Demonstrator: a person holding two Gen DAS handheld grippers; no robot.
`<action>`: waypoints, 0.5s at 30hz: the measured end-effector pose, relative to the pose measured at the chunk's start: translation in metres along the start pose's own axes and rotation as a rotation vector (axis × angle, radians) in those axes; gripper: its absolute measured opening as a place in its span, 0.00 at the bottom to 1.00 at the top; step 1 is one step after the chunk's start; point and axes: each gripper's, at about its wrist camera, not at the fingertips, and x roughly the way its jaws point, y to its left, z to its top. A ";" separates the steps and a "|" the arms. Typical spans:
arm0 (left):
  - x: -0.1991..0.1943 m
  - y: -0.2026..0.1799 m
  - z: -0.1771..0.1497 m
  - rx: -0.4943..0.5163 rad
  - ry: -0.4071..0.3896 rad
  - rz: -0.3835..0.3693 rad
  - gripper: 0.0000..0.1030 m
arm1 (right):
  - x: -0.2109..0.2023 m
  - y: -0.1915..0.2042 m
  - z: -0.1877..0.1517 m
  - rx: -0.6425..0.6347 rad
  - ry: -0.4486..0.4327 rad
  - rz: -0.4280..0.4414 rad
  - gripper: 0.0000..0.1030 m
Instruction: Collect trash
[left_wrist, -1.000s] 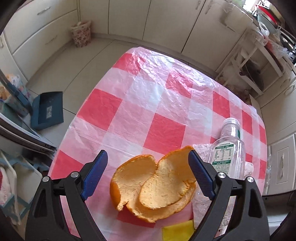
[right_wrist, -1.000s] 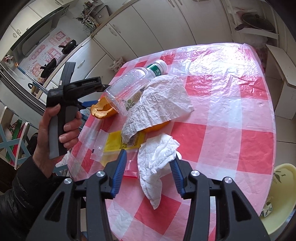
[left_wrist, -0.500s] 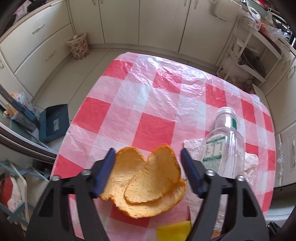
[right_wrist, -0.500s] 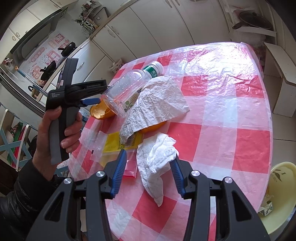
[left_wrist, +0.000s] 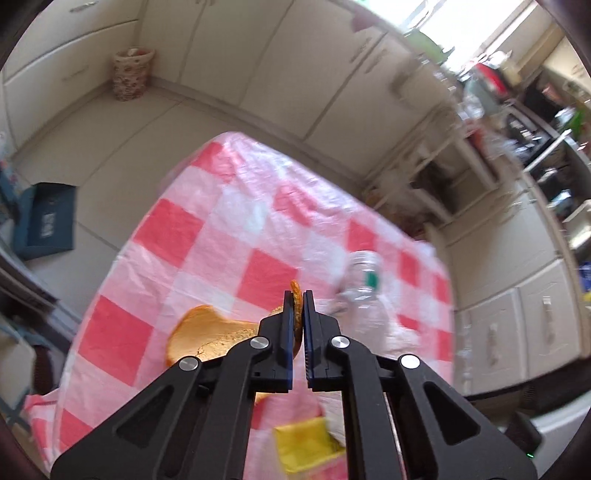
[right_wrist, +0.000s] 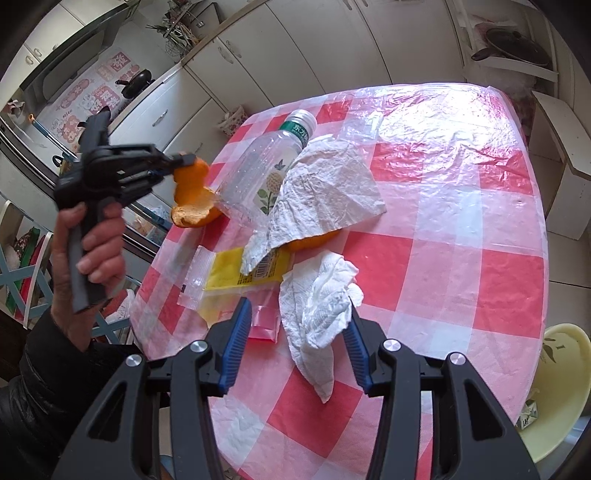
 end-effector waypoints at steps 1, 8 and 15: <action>-0.006 -0.003 -0.002 0.009 -0.011 -0.027 0.05 | 0.002 0.001 -0.001 -0.002 0.003 -0.004 0.50; -0.040 -0.017 -0.019 0.073 -0.015 -0.232 0.05 | 0.016 0.019 -0.005 -0.051 0.027 -0.090 0.50; -0.073 -0.029 -0.055 0.170 -0.024 -0.250 0.05 | 0.036 0.029 -0.012 -0.128 0.060 -0.239 0.34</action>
